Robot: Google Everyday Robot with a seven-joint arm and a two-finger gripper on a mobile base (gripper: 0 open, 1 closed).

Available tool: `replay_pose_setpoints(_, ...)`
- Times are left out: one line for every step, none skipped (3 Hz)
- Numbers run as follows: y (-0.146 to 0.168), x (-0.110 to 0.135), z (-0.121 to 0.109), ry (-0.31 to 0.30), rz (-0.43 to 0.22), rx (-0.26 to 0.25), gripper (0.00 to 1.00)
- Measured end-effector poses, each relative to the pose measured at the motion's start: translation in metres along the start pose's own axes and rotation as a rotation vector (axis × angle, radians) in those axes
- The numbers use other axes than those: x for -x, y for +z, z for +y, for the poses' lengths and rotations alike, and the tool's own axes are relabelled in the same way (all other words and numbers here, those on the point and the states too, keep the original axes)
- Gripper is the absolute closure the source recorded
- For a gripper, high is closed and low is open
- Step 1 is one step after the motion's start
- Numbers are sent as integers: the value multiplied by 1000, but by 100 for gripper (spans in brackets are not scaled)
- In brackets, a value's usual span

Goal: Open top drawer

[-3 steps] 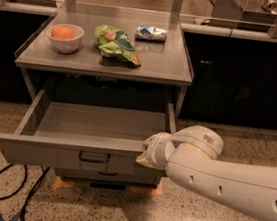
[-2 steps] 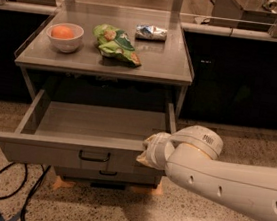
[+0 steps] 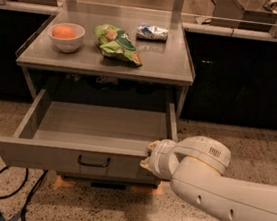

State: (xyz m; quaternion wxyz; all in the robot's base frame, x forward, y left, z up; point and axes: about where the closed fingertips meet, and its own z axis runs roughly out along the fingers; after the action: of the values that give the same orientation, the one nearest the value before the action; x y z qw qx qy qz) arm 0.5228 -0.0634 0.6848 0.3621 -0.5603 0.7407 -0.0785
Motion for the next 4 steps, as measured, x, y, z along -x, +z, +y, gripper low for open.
replay_pose_setpoints(-10,-4,9,3,7,-5,100)
replay_pose_setpoints(-12,-5,10,2,5,-6,100)
replay_pose_setpoints(-21,-8,19,4,12,-10,100)
replay_pose_setpoints(-21,-8,19,4,12,-10,84)
